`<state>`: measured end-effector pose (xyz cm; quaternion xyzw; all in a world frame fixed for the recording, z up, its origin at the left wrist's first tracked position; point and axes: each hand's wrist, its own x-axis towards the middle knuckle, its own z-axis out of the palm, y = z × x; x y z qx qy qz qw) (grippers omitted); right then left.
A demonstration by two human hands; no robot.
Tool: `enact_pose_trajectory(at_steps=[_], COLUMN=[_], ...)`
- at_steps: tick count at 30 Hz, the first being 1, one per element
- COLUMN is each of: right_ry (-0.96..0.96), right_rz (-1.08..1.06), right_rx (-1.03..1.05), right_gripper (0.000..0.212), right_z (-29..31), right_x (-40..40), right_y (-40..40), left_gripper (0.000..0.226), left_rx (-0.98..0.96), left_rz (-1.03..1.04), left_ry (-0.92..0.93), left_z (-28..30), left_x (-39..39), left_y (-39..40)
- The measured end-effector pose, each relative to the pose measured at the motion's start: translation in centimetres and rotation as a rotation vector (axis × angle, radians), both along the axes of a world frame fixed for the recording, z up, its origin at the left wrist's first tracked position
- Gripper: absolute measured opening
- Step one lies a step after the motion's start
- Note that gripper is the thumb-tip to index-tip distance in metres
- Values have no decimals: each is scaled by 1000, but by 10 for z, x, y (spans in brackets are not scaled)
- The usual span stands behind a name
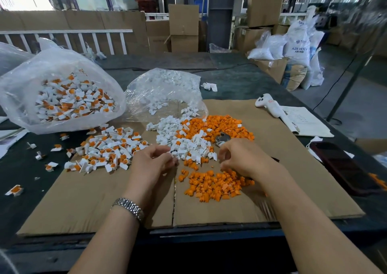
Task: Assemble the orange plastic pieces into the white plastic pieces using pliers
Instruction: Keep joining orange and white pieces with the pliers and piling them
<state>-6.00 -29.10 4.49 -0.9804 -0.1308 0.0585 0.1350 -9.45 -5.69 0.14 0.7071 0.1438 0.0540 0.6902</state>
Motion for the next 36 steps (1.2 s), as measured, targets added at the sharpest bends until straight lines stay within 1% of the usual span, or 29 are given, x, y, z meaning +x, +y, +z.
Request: enact_pose_trajectory(at_steps=[2, 4, 6, 9, 10, 12, 14, 17, 20, 22, 24, 26, 28, 32, 36], right_ry=[11, -10, -42, -116, -139, -157, -153, -119, -33, 9, 28, 85, 108, -76, -186], right_rz=[1, -5, -5, -38, -50, -47, -13, 26, 28, 47, 104, 137, 137, 132, 147], right_rx=[-12, -26, -63, -66, -19, 142, 305, 539, 778, 866, 906, 970, 976, 795, 658], right_gripper=[14, 11, 9, 15, 16, 17, 16, 16, 24, 23, 15, 9, 11, 9, 4], right_z=[-3, -6, -7, -9, -10, -8, -5, 2, 6, 6, 4, 3, 3, 0, 0], right_x=[-1, -1, 0, 2, 2, 2, 0, -5, -12, -15, -17, -19, -19, -18, -25], right_y=[3, 4, 6, 7, 8, 10, 13, 21, 31, 38, 42, 44, 43, 47, 56], left_gripper=[16, 21, 31, 42, 44, 44, 39, 28, 32, 33, 28, 25, 25, 28, 25], left_rx=[-271, -440, -503, -580, -604, -652, -656, -572, -554, -556, -545, -536, -542, -541, -528], left_rz=[-18, -54, -111, -131, -130, -141, -165, -201, -242, -258, -270, -286, -296, -279, -259], left_ry=[52, 67, 51, 24, 19, 22, 33, 26, -5, -15, -17, -25, -37, -58, -78], left_z=[3, 5, 5, 5, 4, 1, -1, 0, 0, 0, 0, 0, -1, -1, 1], left_x=[-1, -1, -1, -3, -4, -6, -7, -8, -9, -9, -9, -9, -10, -10, -14], left_y=[1, 3, 6, 6, 5, 4, 3, 2, 1, 2, 3, 4, 4, 3, 0])
